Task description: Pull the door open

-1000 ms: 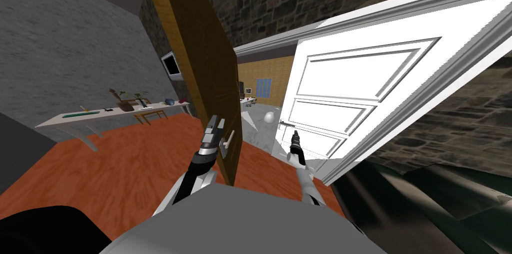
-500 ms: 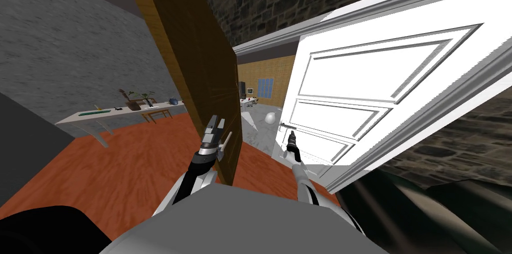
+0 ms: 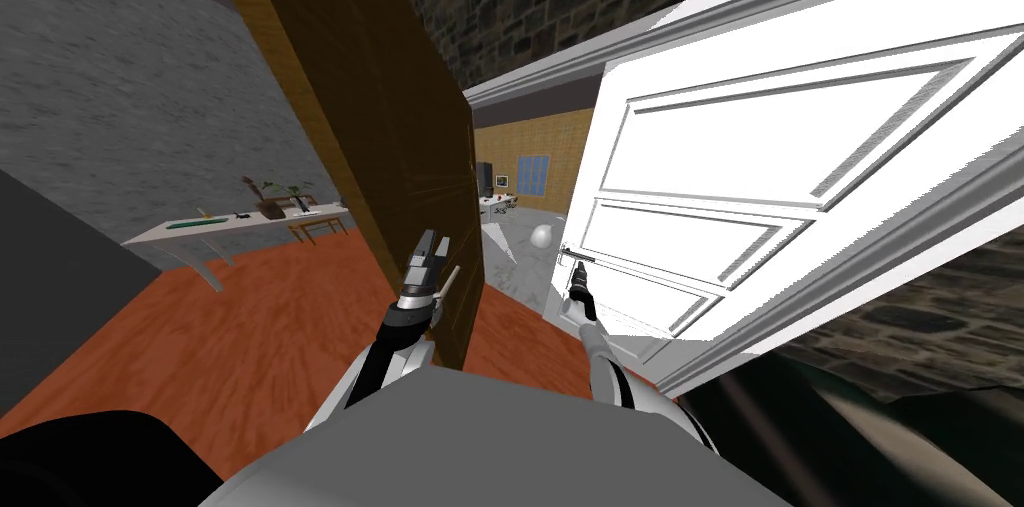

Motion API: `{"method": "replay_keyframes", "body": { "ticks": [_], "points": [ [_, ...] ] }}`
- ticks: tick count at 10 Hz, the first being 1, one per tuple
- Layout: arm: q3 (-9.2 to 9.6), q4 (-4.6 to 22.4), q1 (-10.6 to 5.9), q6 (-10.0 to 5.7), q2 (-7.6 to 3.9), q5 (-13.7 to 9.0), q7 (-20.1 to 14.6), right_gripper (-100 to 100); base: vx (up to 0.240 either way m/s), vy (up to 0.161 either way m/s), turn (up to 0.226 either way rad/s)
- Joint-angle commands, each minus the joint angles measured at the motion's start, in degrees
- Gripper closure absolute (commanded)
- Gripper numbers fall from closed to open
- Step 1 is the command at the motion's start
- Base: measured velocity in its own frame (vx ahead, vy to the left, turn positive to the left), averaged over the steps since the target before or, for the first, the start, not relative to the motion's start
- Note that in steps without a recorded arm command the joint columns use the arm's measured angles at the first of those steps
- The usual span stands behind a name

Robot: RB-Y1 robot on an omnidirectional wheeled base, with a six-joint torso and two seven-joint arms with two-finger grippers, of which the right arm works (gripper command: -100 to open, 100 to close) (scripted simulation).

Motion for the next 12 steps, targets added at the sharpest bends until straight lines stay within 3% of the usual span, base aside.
{"method": "replay_keyframes", "body": {
  "ticks": [1, 5, 7, 10, 12],
  "points": [
    [0.33, 0.00, 0.02, 0.00, -0.49, -0.08, 0.02, -100, -0.017, -0.006, 0.227],
    [1.94, 0.00, 0.14, -0.01, -1.65, -0.47, 0.11, -100, -0.002, -0.016, 0.246],
    [3.12, -0.01, 0.23, -0.01, -1.64, -0.76, 0.17, -100, 0.130, -0.113, 0.182],
    [4.53, -0.01, 0.33, -0.02, -0.75, -1.11, 0.25, -100, 0.158, -0.138, -0.107],
    [5.36, -0.01, 0.39, -0.02, 0.25, -1.31, 0.29, -100, 0.199, -0.086, -0.323]
  ]
}}
